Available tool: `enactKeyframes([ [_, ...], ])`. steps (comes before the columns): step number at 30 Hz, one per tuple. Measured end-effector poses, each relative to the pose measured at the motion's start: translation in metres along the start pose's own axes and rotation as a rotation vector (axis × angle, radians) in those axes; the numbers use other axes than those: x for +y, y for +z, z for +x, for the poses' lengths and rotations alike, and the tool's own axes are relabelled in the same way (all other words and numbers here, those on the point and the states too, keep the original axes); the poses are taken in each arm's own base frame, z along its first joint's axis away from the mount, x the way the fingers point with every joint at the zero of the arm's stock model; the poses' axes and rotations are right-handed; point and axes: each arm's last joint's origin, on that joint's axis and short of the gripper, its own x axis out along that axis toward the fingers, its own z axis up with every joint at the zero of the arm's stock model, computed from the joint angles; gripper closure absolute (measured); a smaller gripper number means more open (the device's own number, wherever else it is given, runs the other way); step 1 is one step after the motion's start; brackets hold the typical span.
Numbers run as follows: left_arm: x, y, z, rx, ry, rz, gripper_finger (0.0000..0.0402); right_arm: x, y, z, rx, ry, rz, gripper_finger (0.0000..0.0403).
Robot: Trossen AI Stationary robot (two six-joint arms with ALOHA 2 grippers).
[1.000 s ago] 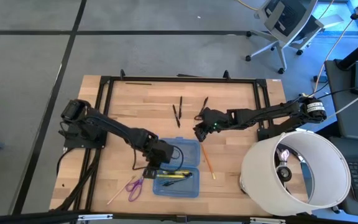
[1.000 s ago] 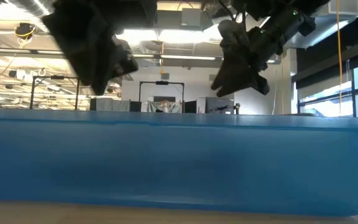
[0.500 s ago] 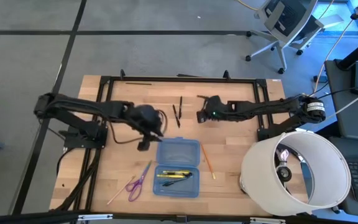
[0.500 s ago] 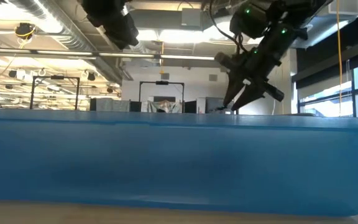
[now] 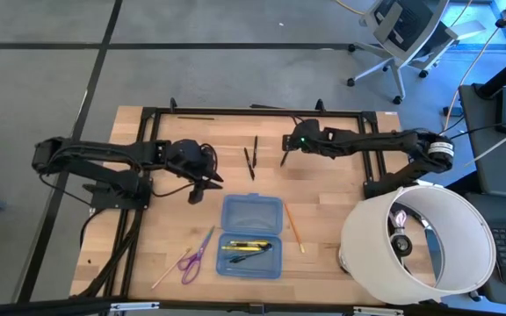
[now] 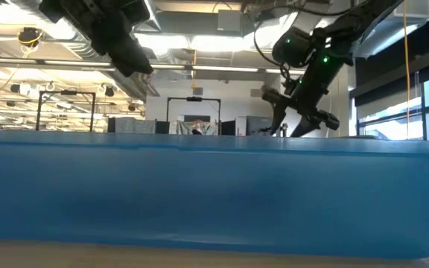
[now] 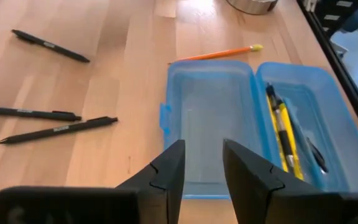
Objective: Pick & place school supplies into a supply box
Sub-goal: Put the black pen into the blue supply box
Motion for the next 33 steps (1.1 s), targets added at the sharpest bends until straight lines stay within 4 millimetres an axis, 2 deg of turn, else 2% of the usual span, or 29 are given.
enactKeyframes([
  [3, 0.005, 0.001, -0.001, -0.009, 0.019, 0.009, 0.0301, -0.002, 0.0, 0.009, -0.004, -0.023, 0.017, 0.0154],
  [7, 0.012, 0.001, -0.002, -0.015, 0.043, 0.023, 0.0299, -0.003, -0.003, 0.021, 0.003, -0.042, 0.021, 0.014],
  [16, 0.025, 0.002, -0.006, -0.031, 0.092, -0.003, 0.0299, -0.008, -0.009, 0.045, -0.025, -0.107, 0.001, 0.0139],
  [22, 0.031, 0.002, -0.008, -0.036, 0.116, -0.001, 0.0295, -0.007, -0.015, 0.059, -0.006, -0.083, 0.024, 0.0139],
  [33, 0.039, 0.002, -0.01, -0.041, 0.145, -0.022, 0.0298, -0.01, -0.026, 0.075, 0.069, -0.096, -0.029, 0.014],
])
